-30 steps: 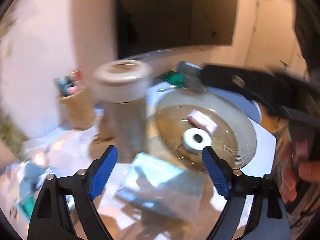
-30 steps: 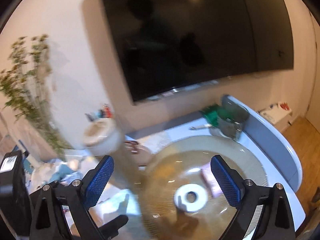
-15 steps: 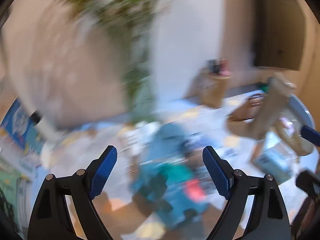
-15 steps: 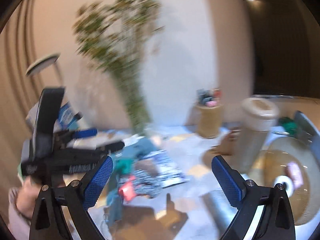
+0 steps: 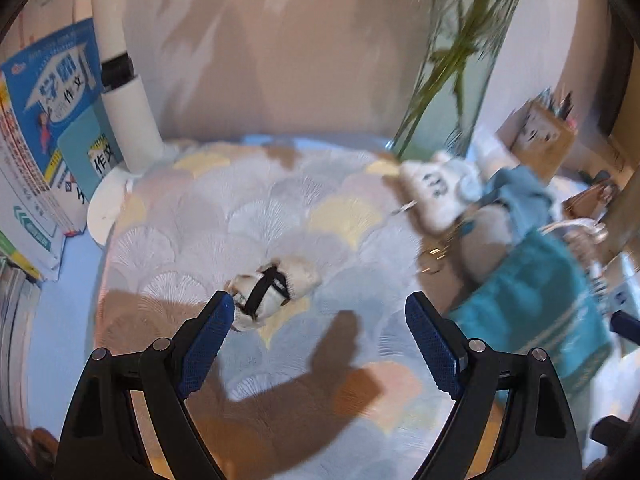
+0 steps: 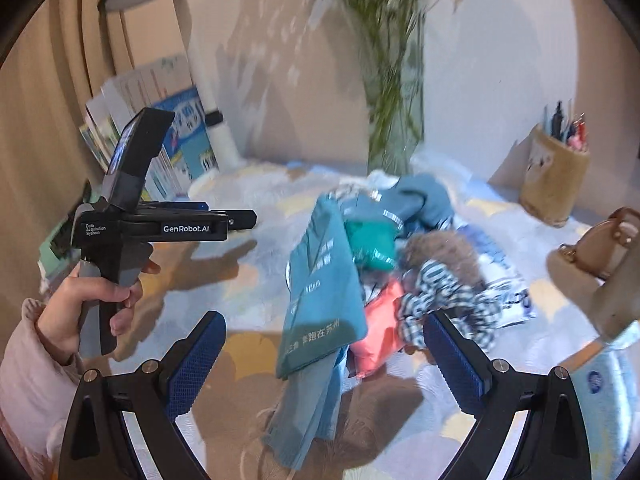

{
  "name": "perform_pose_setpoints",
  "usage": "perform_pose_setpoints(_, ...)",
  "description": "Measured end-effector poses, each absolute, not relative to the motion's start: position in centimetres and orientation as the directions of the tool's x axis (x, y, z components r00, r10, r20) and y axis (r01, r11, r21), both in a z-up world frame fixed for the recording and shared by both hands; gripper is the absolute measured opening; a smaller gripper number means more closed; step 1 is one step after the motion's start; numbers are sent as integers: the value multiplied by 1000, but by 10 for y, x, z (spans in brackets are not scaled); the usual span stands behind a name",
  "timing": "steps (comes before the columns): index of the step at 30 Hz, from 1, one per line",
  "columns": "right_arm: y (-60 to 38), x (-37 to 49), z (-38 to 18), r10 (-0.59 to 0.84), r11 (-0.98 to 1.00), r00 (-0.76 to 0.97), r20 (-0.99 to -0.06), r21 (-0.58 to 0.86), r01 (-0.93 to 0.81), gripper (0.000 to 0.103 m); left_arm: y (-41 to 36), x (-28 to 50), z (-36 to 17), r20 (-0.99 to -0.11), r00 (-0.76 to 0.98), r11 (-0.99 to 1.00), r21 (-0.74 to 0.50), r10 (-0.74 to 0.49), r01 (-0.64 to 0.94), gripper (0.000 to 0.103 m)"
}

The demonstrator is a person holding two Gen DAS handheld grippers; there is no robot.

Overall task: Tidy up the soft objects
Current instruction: 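Grasp the white plush keychain with the left tool while the right tool grasps the teal pouch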

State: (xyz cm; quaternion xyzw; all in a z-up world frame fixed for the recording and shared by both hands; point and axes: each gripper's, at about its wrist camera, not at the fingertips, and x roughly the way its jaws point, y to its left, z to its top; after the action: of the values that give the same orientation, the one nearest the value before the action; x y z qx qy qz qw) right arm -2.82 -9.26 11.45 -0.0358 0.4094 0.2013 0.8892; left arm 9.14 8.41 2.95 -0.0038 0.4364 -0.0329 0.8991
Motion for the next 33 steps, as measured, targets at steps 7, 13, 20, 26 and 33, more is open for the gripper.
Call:
perform_pose_setpoints(7,-79,-26,116,412,874,571,-710,130,-469,94,95,97,6,-778,626,999,-41,-50,30,87)
perform_pose_setpoints(13,-43,-43,125,453,802,578,-678,27,-597,90,92,94,9,-760,646,998,-41,-65,53,87)
perform_pose_setpoints(20,-77,-17,106,411,886,582,-702,159,-435,90,107,90,9,-755,646,992,-121,-111,29,87)
perform_pose_setpoints(26,-84,-21,111,510,842,537,-671,263,-471,85,97,95,4,-777,626,998,-50,-63,39,97)
perform_pose_setpoints(33,-50,-25,112,589,771,448,-672,302,-560,85,100,94,5,-778,625,997,-61,-72,38,99)
